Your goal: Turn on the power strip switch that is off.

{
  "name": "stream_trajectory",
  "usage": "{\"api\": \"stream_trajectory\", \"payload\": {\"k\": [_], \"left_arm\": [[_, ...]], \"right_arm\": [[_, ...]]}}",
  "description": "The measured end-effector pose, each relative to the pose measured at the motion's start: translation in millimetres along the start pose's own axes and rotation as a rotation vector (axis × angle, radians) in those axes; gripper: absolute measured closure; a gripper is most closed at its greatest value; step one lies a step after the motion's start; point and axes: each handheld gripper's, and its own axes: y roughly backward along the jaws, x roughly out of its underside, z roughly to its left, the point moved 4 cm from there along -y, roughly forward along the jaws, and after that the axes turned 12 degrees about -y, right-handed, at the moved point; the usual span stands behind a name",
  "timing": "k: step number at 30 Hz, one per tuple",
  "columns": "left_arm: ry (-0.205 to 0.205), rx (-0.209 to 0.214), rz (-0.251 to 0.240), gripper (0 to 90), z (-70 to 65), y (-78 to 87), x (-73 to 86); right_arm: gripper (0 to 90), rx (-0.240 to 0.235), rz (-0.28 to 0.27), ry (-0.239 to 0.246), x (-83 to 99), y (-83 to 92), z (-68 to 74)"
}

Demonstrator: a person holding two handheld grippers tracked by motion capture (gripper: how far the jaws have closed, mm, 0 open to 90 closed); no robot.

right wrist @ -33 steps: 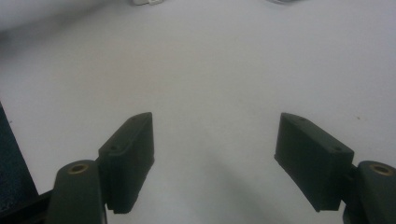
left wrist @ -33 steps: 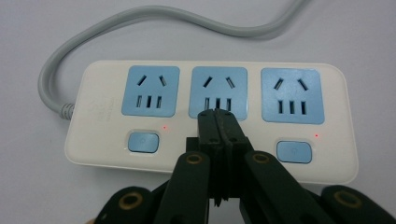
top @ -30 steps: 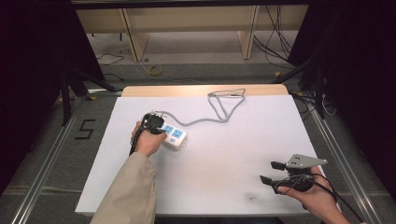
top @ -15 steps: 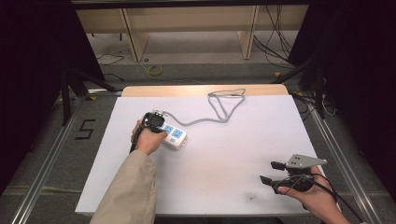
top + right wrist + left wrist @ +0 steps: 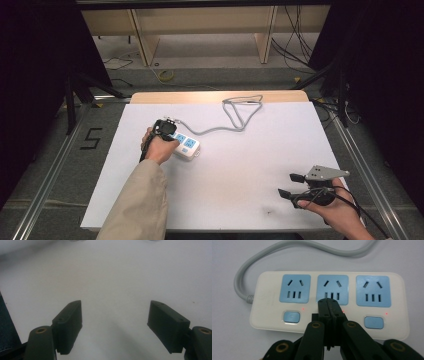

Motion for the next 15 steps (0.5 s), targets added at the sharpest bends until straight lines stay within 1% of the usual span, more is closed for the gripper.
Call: {"api": "stream_trajectory", "payload": {"k": [1, 2, 5, 6, 9, 15], "left_arm": [[0.000, 0.000, 0.000, 90.0, 0.0, 0.0, 0.0], [0.024, 0.016, -0.004, 90.0, 2.0, 0.3, 0.9], [0.032, 0.035, -0.009, 90.0, 3.8, 1.3, 3.0], [0.032, 0.035, -0.009, 90.0, 3.8, 1.3, 3.0], [0.010, 0.034, -0.005, 90.0, 3.8, 2.3, 3.8], [0.006, 0.041, -0.007, 90.0, 3.7, 3.0, 4.6]], "right_arm": [[28.0, 0.001, 0.000, 0.000, 0.0, -0.1, -0.2], [27.9, 0.001, 0.001, 0.000, 0.1, -0.1, -0.2], [27.9, -0.001, 0.000, 0.001, 0.1, -0.4, -0.3], [28.0, -0.001, 0.001, 0.001, 0.1, -0.6, -0.6], [27.8, 0.000, 0.003, 0.003, -0.2, -1.4, -1.1], [27.9, -0.001, 0.003, 0.002, -0.4, -1.6, -0.6]]}}
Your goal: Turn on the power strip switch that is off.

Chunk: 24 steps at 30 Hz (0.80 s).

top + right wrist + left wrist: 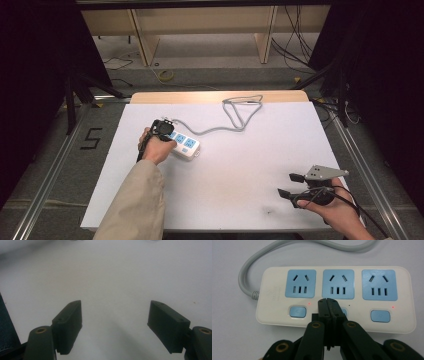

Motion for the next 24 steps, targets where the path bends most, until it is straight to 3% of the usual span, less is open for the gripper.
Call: {"api": "stream_trajectory", "payload": {"k": [6, 9, 24], "left_arm": [[0.000, 0.004, -0.005, 90.0, -0.3, 0.7, -0.6], [0.008, 0.033, -0.031, 90.0, -3.5, 3.6, -4.0], [-0.011, 0.015, 0.000, 90.0, -8.1, 0.0, -8.0]], "right_arm": [[27.9, 0.001, -0.001, -0.001, 0.0, -0.2, -0.3], [27.8, 0.000, 0.000, -0.001, 0.0, -0.5, -0.4], [27.8, -0.002, -0.001, 0.005, 0.1, 0.4, 0.2]]}}
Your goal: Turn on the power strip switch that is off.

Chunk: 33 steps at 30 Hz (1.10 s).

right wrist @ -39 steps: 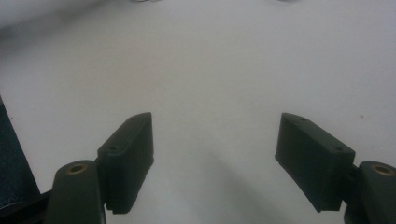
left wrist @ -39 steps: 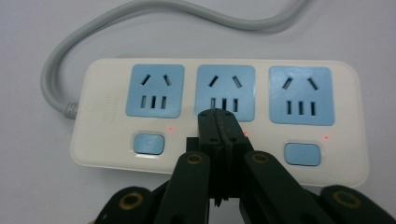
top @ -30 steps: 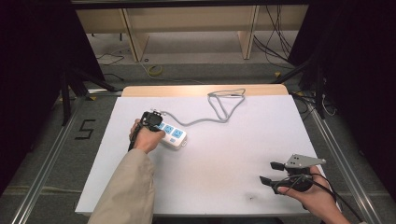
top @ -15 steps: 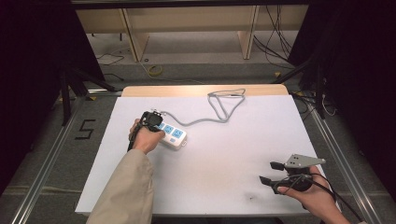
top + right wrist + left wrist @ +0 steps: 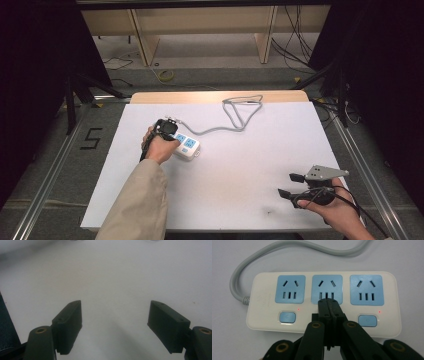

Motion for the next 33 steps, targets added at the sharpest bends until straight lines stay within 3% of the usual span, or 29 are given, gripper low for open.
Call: {"api": "stream_trajectory", "payload": {"k": [15, 21, 33], "left_arm": [[0.000, 0.003, 0.021, 90.0, -0.7, -1.6, -1.3], [-0.027, -0.005, 0.043, 90.0, -2.1, -1.8, -3.2], [-0.015, -0.004, 0.054, 90.0, -1.9, -2.2, -3.8]], "right_arm": [[27.9, 0.000, -0.001, 0.002, -0.2, 0.5, 0.4], [27.8, -0.002, -0.002, 0.005, -0.4, 1.2, 0.7], [27.9, -0.002, 0.002, 0.006, -0.3, 1.2, 1.1]]}}
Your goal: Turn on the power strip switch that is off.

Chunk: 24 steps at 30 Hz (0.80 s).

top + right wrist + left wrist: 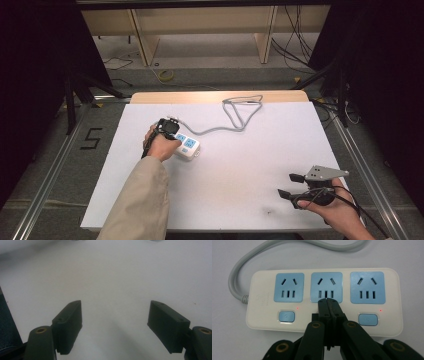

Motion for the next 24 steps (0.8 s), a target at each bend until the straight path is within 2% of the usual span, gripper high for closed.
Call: {"api": "stream_trajectory", "payload": {"k": [4, 18, 24], "left_arm": [[0.010, 0.000, 0.005, 90.0, -0.3, -0.5, -1.0], [-0.005, -0.001, 0.025, 90.0, -0.6, -0.7, -2.4], [0.013, 0.009, 0.024, 90.0, 0.7, -1.0, -2.0]], "right_arm": [[27.9, -0.001, 0.001, 0.000, 0.1, -0.1, 0.1], [27.9, -0.001, 0.001, 0.003, 0.0, -0.2, 0.8], [28.0, -0.002, 0.005, 0.003, 0.3, -0.2, 1.0]]}}
